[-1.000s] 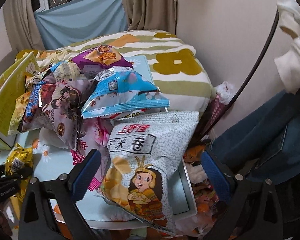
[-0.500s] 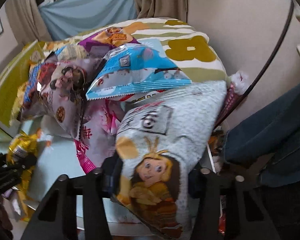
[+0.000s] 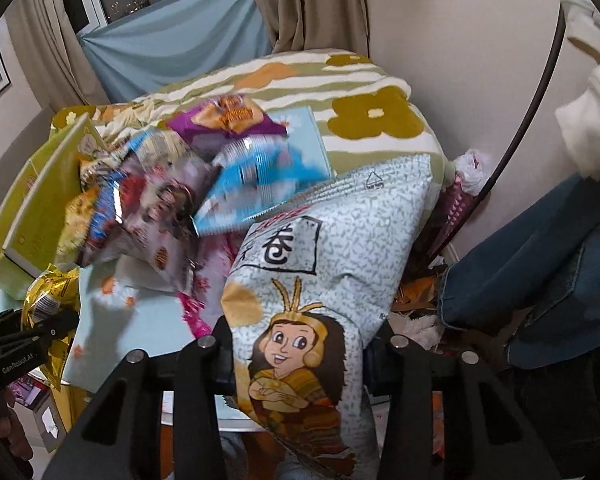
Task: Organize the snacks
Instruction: 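Grasp the gold wrapper bag with the left tool while the right tool grasps the white corn-snack bag, then carry both bags into the yellow box and open both tools to release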
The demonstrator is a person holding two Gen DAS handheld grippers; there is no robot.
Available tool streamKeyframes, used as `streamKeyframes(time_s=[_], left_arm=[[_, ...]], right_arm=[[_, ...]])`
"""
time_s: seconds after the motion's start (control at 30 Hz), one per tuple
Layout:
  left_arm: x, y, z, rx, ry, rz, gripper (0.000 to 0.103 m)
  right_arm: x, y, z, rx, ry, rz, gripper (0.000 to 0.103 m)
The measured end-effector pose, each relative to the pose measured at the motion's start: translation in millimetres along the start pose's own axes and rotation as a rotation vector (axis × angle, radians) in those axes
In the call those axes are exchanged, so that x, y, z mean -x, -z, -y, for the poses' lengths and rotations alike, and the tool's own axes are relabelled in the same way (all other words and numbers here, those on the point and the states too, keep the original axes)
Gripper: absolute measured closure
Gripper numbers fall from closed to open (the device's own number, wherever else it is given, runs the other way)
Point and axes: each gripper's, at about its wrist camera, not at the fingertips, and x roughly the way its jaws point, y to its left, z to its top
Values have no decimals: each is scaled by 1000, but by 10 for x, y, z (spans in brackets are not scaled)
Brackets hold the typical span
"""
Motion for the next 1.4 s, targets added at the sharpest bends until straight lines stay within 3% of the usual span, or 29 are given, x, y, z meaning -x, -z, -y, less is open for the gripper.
streamKeyframes(time_s=[0.2, 0.37, 0.67, 1.03, 1.3, 1.33, 1.4], left_arm=[[446, -127, -125, 35, 30, 74, 60], [798, -321, -495, 55, 28, 160, 60], [1062, -801, -1603, 126, -53, 223, 60], [528, -1194, -2786, 147, -86, 127, 60], [7, -1179, -3103, 149, -38, 17, 59], [-53, -1168, -3128, 155, -36, 3, 56], [-98, -1149, -3120, 156, -33, -7, 31]], right_arm=[[334, -203, -163, 24, -28, 65, 63], [545, -470, -498, 51, -81, 118, 63], [555, -984, -1684, 143, -245, 176, 63], [50, -1222, -3149, 229, -344, 95, 63], [-325, -1179, -3596, 231, -323, -12, 63], [-378, -1176, -3644, 234, -317, -25, 63], [-457, -1149, -3677, 236, -313, -49, 63]])
